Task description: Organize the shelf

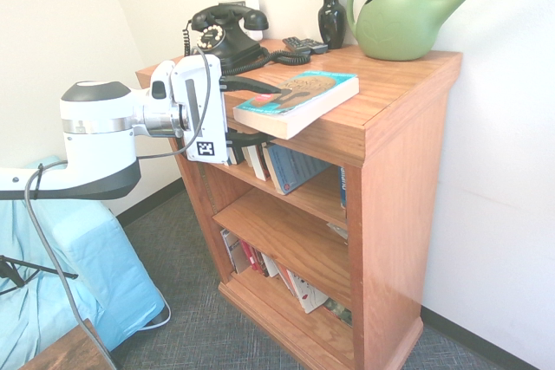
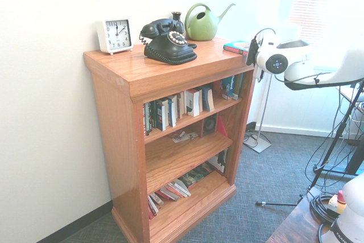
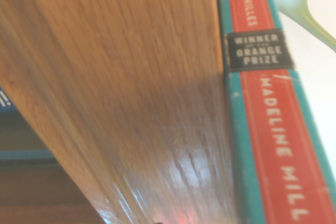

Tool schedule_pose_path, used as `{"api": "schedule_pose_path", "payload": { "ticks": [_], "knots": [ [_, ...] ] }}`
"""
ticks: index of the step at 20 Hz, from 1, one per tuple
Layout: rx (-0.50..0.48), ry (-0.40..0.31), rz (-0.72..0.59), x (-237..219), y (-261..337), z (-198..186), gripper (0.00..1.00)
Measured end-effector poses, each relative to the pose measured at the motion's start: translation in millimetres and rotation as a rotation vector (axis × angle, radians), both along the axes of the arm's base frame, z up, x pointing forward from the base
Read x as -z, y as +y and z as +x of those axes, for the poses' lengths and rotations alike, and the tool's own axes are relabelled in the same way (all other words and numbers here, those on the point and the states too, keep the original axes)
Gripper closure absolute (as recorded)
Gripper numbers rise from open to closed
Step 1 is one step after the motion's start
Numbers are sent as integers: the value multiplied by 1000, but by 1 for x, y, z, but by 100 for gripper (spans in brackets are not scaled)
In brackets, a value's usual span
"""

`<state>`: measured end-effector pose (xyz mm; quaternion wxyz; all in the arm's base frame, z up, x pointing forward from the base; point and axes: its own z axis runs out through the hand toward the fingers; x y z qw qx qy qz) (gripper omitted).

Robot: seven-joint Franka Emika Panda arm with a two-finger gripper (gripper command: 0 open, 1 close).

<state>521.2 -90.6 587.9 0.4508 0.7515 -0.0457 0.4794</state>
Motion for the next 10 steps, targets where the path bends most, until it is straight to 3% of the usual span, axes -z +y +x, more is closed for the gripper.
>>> {"api": "schedule_pose_path", "payload": {
  "ticks": [10],
  "knots": [
    [-11,0,10,2,-8,9,100]
  ]
}}
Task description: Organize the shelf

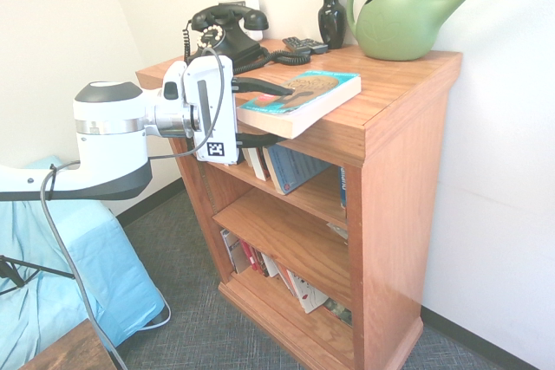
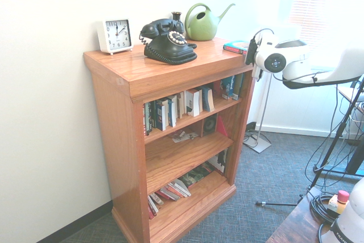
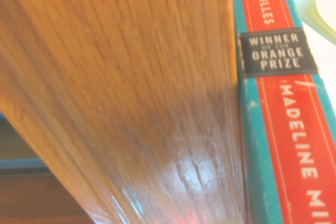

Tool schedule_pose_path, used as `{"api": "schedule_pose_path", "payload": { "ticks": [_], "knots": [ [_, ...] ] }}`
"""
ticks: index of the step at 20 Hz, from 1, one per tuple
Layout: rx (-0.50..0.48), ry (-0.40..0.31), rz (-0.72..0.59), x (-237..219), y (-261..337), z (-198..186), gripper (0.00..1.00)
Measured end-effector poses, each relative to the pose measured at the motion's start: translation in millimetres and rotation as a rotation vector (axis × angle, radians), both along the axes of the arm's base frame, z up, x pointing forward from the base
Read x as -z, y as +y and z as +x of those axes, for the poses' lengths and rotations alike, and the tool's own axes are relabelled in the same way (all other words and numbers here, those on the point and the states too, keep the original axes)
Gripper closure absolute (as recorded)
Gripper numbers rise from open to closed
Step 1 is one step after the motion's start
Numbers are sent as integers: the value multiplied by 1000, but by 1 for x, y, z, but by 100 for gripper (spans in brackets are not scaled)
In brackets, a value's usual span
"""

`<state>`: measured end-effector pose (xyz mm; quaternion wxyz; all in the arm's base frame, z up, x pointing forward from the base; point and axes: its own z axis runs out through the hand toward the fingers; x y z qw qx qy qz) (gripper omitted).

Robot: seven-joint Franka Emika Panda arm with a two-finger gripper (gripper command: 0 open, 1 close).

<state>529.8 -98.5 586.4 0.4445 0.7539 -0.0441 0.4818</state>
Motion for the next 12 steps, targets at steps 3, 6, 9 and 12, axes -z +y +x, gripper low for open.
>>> {"api": "schedule_pose_path", "payload": {
  "ticks": [3,6,9,12],
  "knots": [
    [-5,0,0,0,3,1,100],
    [-5,-1,-1,0,4,1,100],
    [-3,-4,0,-2,3,1,100],
    [3,-10,0,-5,-1,-1,100]
  ]
}}
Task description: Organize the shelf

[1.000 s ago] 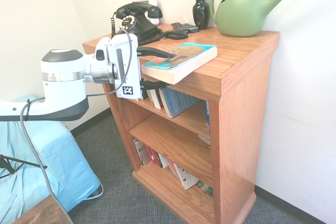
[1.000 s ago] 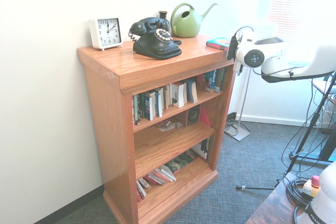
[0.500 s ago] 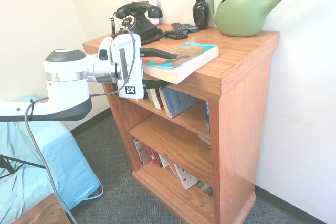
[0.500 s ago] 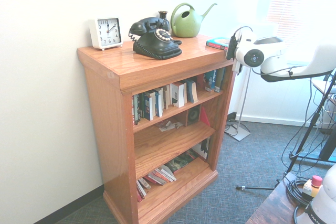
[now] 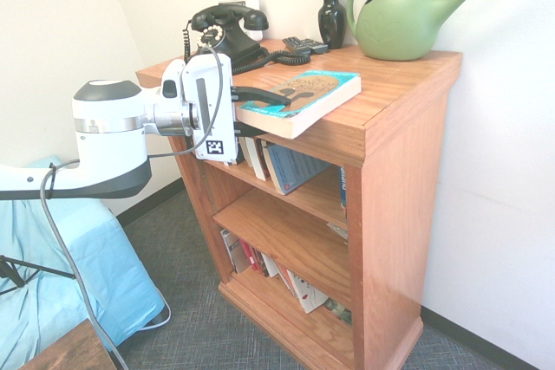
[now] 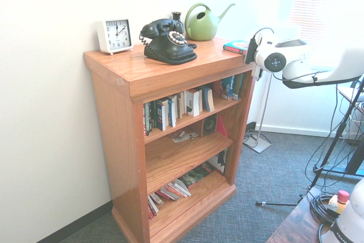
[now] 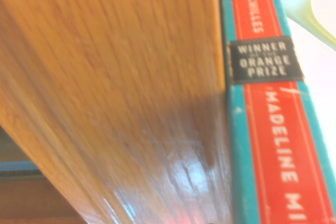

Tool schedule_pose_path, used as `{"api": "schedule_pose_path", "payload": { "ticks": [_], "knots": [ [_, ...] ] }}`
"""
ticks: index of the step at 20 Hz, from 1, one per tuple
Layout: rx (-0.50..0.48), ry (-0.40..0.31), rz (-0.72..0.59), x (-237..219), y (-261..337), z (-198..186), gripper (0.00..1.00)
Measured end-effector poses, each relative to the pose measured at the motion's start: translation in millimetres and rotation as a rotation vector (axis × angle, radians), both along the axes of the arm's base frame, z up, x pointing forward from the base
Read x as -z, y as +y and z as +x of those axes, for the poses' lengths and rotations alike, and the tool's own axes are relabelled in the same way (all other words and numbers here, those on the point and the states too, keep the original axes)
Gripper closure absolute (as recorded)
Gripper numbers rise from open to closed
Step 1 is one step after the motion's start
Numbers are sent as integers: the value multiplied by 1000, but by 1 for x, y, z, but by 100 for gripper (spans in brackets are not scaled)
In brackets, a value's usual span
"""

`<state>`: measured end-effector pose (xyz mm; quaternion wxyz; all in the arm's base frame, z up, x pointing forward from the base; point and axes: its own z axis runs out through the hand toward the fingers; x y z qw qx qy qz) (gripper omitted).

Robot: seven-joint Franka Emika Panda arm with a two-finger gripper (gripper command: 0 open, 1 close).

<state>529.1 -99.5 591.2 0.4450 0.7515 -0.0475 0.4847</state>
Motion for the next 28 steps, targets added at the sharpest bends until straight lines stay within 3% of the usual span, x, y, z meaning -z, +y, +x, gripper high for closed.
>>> {"api": "schedule_pose_path", "payload": {
  "ticks": [9,14,21,28],
  "knots": [
    [4,-6,-1,-3,-2,0,100],
    [18,-44,54,-14,-1,-10,100],
    [65,-135,213,-52,-3,-61,100],
    [82,-170,423,-52,-20,-136,100]
  ]
}}
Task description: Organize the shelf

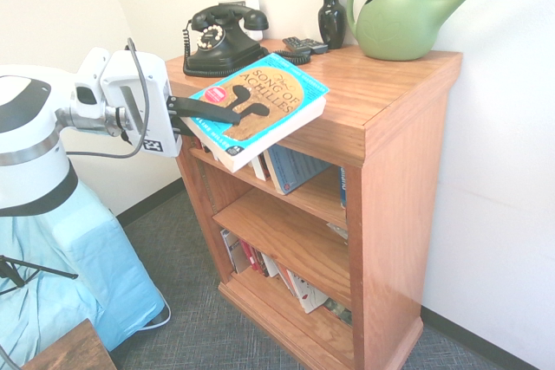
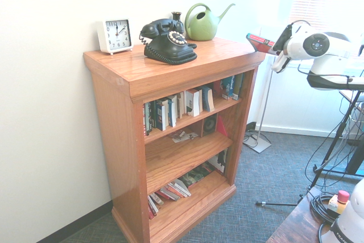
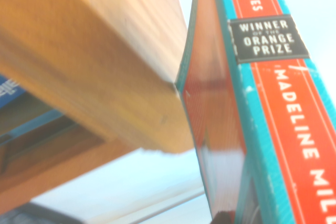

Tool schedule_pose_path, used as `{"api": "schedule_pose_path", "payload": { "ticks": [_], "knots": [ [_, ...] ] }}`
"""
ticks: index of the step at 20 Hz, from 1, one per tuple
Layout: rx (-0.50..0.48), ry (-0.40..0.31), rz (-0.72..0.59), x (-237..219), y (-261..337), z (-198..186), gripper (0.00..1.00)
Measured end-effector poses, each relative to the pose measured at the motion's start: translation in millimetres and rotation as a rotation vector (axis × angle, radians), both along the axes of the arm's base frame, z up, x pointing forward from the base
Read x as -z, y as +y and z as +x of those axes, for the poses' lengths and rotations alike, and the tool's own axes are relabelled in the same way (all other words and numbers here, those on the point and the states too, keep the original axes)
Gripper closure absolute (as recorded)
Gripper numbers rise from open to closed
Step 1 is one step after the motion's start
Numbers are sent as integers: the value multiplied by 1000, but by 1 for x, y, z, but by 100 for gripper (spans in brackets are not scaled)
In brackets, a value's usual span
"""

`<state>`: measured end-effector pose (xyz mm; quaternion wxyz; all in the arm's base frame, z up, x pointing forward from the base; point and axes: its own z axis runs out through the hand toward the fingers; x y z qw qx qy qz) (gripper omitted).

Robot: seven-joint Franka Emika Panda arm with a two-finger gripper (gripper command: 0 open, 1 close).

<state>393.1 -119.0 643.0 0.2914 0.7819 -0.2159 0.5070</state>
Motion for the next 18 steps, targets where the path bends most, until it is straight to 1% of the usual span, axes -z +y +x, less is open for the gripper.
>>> {"api": "schedule_pose_path", "payload": {
  "ticks": [5,8,13,18],
  "knots": [
    [-20,-14,136,13,-9,-55,100],
    [-28,-6,195,33,-7,-79,100],
    [-51,22,288,80,6,-87,100],
    [-61,62,342,106,14,-76,100]
  ]
}}
